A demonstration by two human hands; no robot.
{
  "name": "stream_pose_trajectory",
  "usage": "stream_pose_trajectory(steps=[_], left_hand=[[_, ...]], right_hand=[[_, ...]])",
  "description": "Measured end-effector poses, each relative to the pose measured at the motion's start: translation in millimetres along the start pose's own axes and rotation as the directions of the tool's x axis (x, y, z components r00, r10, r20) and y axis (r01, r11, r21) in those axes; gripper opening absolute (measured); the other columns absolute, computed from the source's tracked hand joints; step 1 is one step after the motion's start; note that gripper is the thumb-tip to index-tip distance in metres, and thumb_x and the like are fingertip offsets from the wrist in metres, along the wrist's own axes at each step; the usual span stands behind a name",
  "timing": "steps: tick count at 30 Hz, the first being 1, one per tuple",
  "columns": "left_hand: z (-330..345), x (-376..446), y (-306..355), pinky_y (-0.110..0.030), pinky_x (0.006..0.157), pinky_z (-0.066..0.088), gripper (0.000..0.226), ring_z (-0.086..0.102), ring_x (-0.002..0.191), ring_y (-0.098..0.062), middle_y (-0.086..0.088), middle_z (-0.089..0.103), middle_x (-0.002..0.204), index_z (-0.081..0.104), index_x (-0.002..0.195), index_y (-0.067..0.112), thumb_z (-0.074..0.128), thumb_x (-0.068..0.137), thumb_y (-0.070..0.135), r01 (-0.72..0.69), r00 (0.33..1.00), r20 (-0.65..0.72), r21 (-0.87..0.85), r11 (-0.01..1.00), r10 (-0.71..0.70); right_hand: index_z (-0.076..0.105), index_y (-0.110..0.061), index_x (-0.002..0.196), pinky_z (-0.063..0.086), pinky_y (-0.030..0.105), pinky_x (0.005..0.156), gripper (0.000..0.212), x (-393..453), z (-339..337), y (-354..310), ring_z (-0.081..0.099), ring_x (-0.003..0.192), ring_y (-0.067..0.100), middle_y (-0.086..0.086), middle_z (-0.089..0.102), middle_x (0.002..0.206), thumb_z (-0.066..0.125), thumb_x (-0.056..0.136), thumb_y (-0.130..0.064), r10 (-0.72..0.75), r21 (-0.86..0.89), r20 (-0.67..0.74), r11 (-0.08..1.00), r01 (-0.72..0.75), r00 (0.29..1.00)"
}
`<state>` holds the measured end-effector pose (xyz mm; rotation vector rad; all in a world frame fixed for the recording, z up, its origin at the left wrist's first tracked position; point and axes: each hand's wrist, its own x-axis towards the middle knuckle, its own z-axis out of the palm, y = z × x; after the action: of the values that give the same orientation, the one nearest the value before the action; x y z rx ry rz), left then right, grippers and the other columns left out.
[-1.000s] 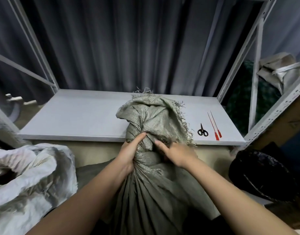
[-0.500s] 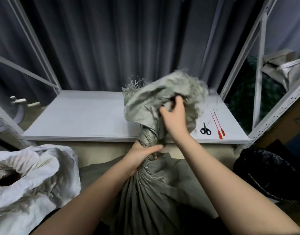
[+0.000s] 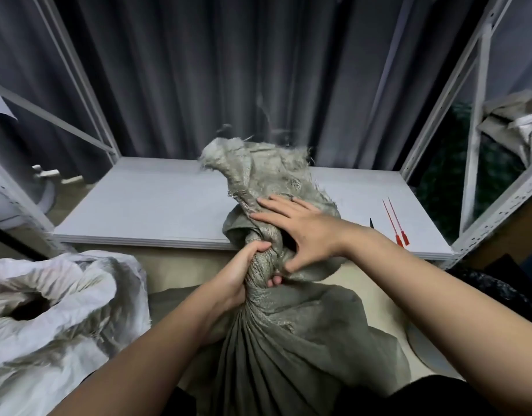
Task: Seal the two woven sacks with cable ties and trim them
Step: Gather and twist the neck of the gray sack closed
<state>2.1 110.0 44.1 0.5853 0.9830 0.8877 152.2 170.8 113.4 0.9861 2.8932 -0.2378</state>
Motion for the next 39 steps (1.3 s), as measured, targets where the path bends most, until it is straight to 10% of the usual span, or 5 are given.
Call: stream_pose_trajectory(steps=[7,12,19,29,39], left_hand=[[-1.3,-1.9,4.7,-0.017,0.037,0.039,0.036,0.059,0.041,-0.020,-0.014,0.067,0.059,0.060,0.086,0.001,0.034,0.092,0.025,-0.005,0.994,0.105,-0.123,0.992,0.018],[-3.2,-4.6,0.1,-0.018,0.040,0.042,0.035,0.053,0.039,-0.016,-0.013,0.063,0.055,0.060,0.080,0.002,0.048,0.074,0.035,0.108,0.972,0.190,0.173,0.979,-0.141],[-0.5,1.4,-9.1,-0.015,0.043,0.043,0.028,0.052,0.044,-0.009,-0.010,0.066,0.067,0.059,0.089,0.009,0.071,0.071,0.026,-0.056,0.984,0.178,0.304,0.951,0.001],[-4.0,6.9,-49.5,-0.031,0.087,0.050,0.027,0.064,0.094,-0.018,-0.006,0.070,0.101,0.058,0.097,0.019,0.072,0.076,0.009,-0.200,0.866,-0.213,0.680,0.705,0.452],[1.1,21.3,-42.1,-0.037,0.085,0.052,0.019,0.066,0.087,-0.023,0.004,0.067,0.073,0.063,0.061,0.025,0.072,0.077,0.020,-0.186,0.796,-0.432,0.492,0.850,0.424]], right_hand=[[-0.005,-0.025,0.151,0.007,0.047,0.117,0.138,-12.3,23.3,7.1,0.005,0.148,0.024,0.008,0.005,0.161,0.065,0.047,-0.081,-0.105,-0.377,-0.139,0.925,0.045,0.985],[0.032,-0.015,0.146,0.027,0.040,0.107,0.069,-10.1,37.3,26.1,0.057,0.112,0.025,0.003,0.060,0.117,0.054,0.081,-0.022,-0.240,-0.488,-0.387,0.873,0.023,0.891],[0.065,-0.028,0.094,0.043,0.041,0.085,0.034,-3.1,11.0,33.9,0.055,0.096,0.028,0.004,0.057,0.103,0.043,0.074,-0.044,-0.173,-0.413,-0.259,0.909,0.053,0.950],[0.041,-0.025,0.069,0.043,0.034,0.061,0.030,-7.9,-6.4,33.2,0.051,0.065,0.019,-0.003,0.054,0.066,0.069,0.065,-0.019,0.293,0.178,0.011,0.940,-0.290,0.956],[0.045,-0.014,0.104,0.041,0.006,0.069,0.047,-27.6,75.1,8.1,0.052,0.077,0.003,-0.006,0.057,0.088,0.075,0.072,0.000,0.618,0.946,-0.102,0.302,-0.116,0.780]])
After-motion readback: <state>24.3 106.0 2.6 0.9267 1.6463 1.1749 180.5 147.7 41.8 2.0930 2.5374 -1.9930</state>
